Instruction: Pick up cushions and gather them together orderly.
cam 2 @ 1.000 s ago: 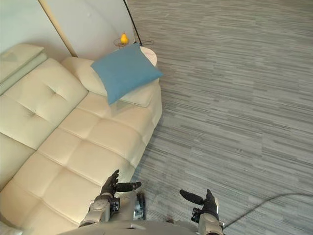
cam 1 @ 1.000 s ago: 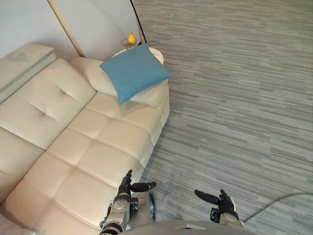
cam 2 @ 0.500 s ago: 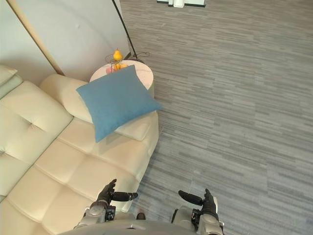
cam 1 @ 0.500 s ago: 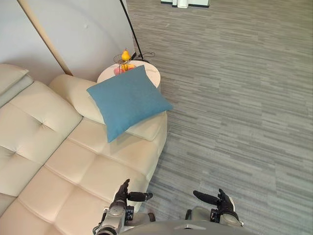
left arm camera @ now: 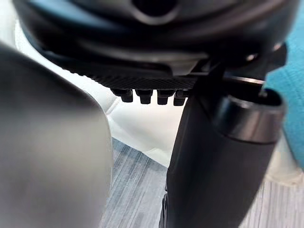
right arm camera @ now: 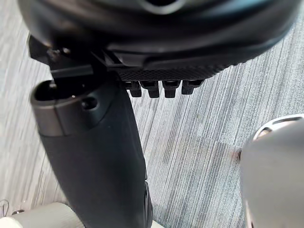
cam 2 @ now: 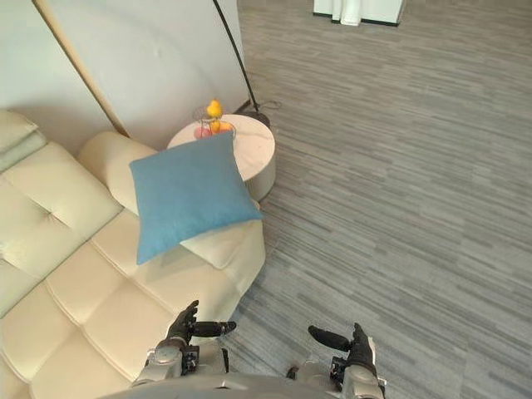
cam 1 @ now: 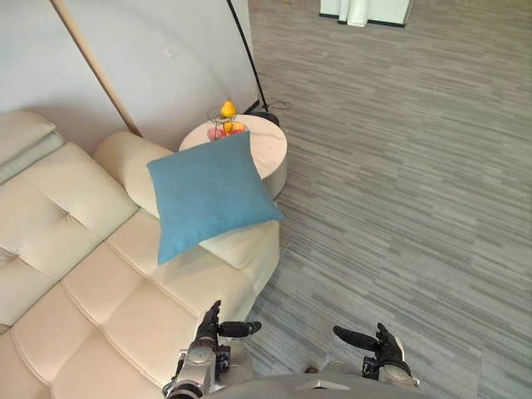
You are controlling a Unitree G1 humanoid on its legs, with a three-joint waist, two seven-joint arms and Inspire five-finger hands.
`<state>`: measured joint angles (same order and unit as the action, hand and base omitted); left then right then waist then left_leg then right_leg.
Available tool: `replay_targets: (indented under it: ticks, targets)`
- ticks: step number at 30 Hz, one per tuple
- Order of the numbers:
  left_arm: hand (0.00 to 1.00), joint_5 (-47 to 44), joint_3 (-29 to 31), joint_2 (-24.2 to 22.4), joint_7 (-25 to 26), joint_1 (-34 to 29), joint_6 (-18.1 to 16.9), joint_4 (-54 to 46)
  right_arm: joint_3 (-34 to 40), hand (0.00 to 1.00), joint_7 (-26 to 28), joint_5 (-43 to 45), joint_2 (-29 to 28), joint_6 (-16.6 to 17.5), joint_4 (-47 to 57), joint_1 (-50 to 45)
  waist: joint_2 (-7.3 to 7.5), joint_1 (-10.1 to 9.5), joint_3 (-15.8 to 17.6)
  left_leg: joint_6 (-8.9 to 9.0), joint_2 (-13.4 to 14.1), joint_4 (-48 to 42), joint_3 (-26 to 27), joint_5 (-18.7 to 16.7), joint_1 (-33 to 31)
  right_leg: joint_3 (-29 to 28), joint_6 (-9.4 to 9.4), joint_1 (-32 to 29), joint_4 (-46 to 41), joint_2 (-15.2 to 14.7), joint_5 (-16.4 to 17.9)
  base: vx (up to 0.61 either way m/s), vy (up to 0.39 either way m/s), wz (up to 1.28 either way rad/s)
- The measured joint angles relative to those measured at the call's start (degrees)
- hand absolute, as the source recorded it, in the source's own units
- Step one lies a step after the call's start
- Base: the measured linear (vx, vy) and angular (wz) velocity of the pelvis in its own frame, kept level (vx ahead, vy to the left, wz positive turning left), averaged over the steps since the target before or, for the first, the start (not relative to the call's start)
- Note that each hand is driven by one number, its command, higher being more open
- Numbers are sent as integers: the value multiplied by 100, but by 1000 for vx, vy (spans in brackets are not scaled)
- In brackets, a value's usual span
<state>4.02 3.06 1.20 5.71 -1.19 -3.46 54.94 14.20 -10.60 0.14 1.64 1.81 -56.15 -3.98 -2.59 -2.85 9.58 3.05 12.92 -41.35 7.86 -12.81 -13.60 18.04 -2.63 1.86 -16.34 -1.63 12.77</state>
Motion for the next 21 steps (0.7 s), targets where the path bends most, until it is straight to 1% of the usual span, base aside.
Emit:
replay_targets:
  ticks: [1, 2, 3, 4, 5, 6, 7, 8, 9, 10, 11, 12, 13, 14, 15, 16, 17, 18, 19, 20, 21]
  targets:
    - [100, 0, -24, 7, -3, 28, -12, -1, 25, 100, -3, 0, -14, -1, 3, -31, 24, 2, 8, -6, -149, 732, 191, 26, -16, 176, 50, 84, 119, -68, 3, 210, 6, 66]
    - [100, 1, -40, 4, -2, 42, -14, -1, 33, 100, -4, 2, -15, -1, 4, -50, 28, 3, 10, -15, -213, 1122, 328, 73, -16, 260, 78, 118, 184, -92, 2, 195, 48, 83]
    - [100, 2, -61, 0, -9, 68, -14, 3, 57, 100, -9, 19, -20, -18, 12, -64, 41, 0, 16, -70, -347, 1894, 678, 375, 11, 425, 150, 151, 244, -166, 19, 180, 89, 72]
    - [100, 3, -60, -4, -14, 83, -11, 12, 56, 100, -14, 19, -23, -27, 15, -65, 54, -7, 25, -117, -438, 2325, 923, 677, 37, 534, 211, 196, 251, -227, 38, 255, 134, 70]
    - [100, 2, -50, 0, -11, 99, -8, 37, 57, 100, -20, 25, -47, -43, 16, -73, 86, -22, 37, -150, -498, 2568, 1081, 997, 145, 581, 262, 273, 261, -295, 58, 323, 171, 59]
    - [100, 1, -64, 25, -4, 94, -6, 62, 74, 100, -22, 29, -67, -42, 0, -69, 156, -21, 12, -279, -663, 2876, 1223, 1337, 352, 567, 383, 416, 341, -413, 68, 285, 154, 43]
    - [100, 2, -69, 28, -5, 91, -11, 60, 80, 100, -22, 33, -81, -43, -3, -69, 172, -24, 5, -287, -716, 2942, 1228, 1341, 382, 558, 425, 450, 383, -440, 43, 330, 191, 40]
    - [100, 1, -98, 90, -5, 81, -19, 75, 52, 100, -4, 31, -130, -35, -58, -2, 247, -25, -12, -343, -835, 3027, 1206, 1322, 459, 508, 539, 511, 492, -495, -30, 268, 165, 29]
    - [100, 0, -213, 208, -15, 82, -18, 147, 38, 100, 18, 26, -187, -45, -112, 52, 341, -26, -73, -451, -927, 2954, 1179, 1214, 436, 429, 590, 558, 536, -569, -58, 256, 163, 31]
    - [100, 0, -215, 241, -42, 77, -14, 183, 38, 100, 28, 8, -208, -40, -112, 61, 363, -30, -86, -464, -959, 2896, 1176, 1142, 443, 414, 605, 597, 514, -605, -66, 173, 127, 30]
    - [100, 0, -216, 274, -70, 71, -14, 273, 40, 100, 45, -1, -210, -34, -129, 62, 367, -29, -122, -497, -1003, 2779, 1153, 978, 471, 396, 617, 633, 361, -664, -66, 161, 128, 21]
    - [100, -1, -215, 278, -80, 44, -4, 286, 41, 100, 47, -4, -197, -32, -160, 66, 350, -30, -139, -518, -1018, 2733, 1127, 893, 500, 386, 634, 615, 178, -701, -56, 184, 161, 31]
    - [100, -7, -217, 285, -93, 1, 0, 288, 51, 100, 65, -9, -152, -37, -225, 65, 325, -31, -156, -559, -1104, 2736, 989, 760, 637, 349, 727, 394, -705, -889, 0, 205, 204, 46]
    - [100, -8, -233, 299, -108, -13, 3, 292, 79, 100, 63, -11, -120, -39, -230, 27, 351, -26, -159, -614, -1238, 2791, 829, 696, 817, 220, 841, 44, -1823, -1157, -71, 210, 187, 61]
    - [100, -6, -259, 318, -107, -19, 7, 298, 120, 100, 77, 14, -130, -36, -213, -23, 372, -6, -163, -627, -1299, 2807, 724, 669, 894, 109, 959, -123, -2304, -1276, -83, 216, 128, 87]
    - [100, -8, -289, 353, -99, -34, 21, 330, 261, 100, 78, 7, -136, -31, -206, -63, 403, 36, -185, -651, -1400, 2789, 509, 578, 1022, -190, 974, -419, -3029, -1334, 15, 189, 13, 98]
    - [100, -9, -279, 363, -95, -48, 34, 336, 253, 100, 79, 3, -124, -26, -199, -84, 437, 21, -208, -670, -1456, 2796, 316, 536, 1161, -433, 954, -630, -3317, -1287, 149, 183, -14, 87]
    - [100, -9, -279, 364, -92, -52, 33, 334, 250, 100, 79, 1, -124, -26, -197, -88, 442, 18, -212, -670, -1463, 2796, 264, 528, 1187, -493, 945, -682, -3339, -1255, 185, 159, -49, 90]
    - [100, -9, -271, 360, -72, -70, 32, 321, 235, 100, 80, 1, -135, -10, -154, -94, 437, 19, -215, -666, -1467, 2816, 21, 515, 1289, -774, 856, -895, -3181, -1037, 334, 127, -80, 87]
    - [100, -8, -269, 344, -64, -63, 32, 312, 214, 100, 82, 5, -150, 20, -72, -126, 419, 27, -221, -659, -1466, 2818, -187, 511, 1311, -1008, 796, -1018, -2896, -872, 394, 170, -172, 142]
    - [100, -8, -250, 322, -50, -67, 31, 263, 204, 100, 82, 11, -161, 80, -35, -140, 404, 35, -221, -593, -1453, 2808, -525, 498, 1293, -1635, 757, -1152, -2170, -535, 421, 157, -237, 139]
